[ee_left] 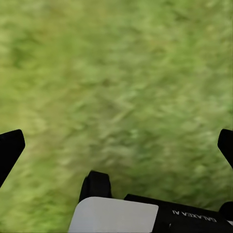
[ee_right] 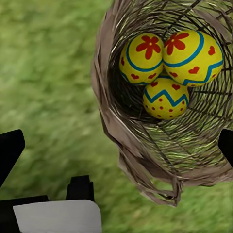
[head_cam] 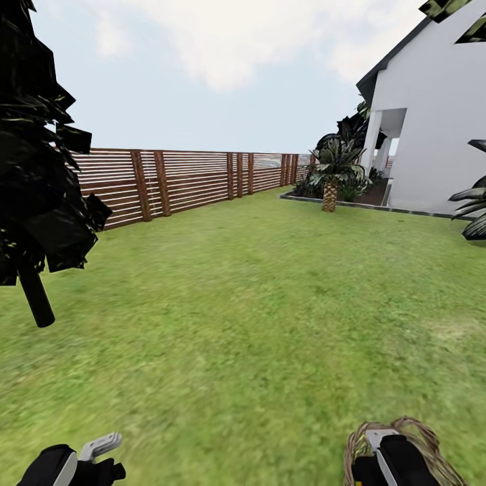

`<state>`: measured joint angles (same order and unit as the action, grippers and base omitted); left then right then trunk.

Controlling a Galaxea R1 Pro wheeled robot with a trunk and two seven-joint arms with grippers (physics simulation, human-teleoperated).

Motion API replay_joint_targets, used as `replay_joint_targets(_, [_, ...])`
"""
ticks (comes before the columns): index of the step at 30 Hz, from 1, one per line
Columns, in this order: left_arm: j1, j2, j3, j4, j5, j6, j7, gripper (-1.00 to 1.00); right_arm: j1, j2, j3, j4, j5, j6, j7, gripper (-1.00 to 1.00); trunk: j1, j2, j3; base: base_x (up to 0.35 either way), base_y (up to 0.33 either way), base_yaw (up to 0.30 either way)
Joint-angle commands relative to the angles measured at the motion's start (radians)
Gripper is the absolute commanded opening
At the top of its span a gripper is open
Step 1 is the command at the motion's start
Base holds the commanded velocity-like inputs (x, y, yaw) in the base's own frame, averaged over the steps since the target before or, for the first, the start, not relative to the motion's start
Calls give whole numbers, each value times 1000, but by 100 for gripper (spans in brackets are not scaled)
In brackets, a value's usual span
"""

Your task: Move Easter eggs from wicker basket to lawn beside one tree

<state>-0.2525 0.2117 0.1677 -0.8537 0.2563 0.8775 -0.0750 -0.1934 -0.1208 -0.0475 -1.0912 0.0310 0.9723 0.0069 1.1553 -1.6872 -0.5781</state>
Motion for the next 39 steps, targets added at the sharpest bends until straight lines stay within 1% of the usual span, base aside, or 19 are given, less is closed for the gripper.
replay_joint_targets(1, [-1, -1, 3, -1, -6, 5, -8, 100, -1, 0, 0, -1, 2, 4, 1, 100, 4, -8, -4, 0, 0, 0])
replay_joint_targets(7, [-1, -13, 3, 1, -6, 3, -6, 100, 0, 0, 0, -1, 2, 4, 1, 100, 27, -50, -23, 0, 0, 0])
replay_joint_targets(32, [-1, -14, 3, 1, -6, 3, -6, 100, -1, -5, -5, -6, 0, 5, 1, 100, 123, -225, -101, 0, 0, 0])
replay_joint_targets(33, [-1, -13, 3, 1, -6, 3, -6, 100, -1, -7, -5, -6, 0, 5, 1, 100, 127, -232, -105, 0, 0, 0])
replay_joint_targets(35, [-1, -14, 3, 1, -6, 3, -6, 100, -1, -25, -6, -7, -1, 5, 2, 100, 134, -246, -111, 0, 0, 0])
replay_joint_targets(36, [-1, -14, 3, 1, -6, 3, -6, 100, -1, -40, -6, -7, -3, 5, 3, 100, 138, -253, -114, 0, 0, 0])
replay_joint_targets(39, [-1, -14, 3, 2, -7, 3, -6, 100, -1, -48, -5, -8, -11, 5, 3, 100, 150, -274, -123, 0, 0, 0])
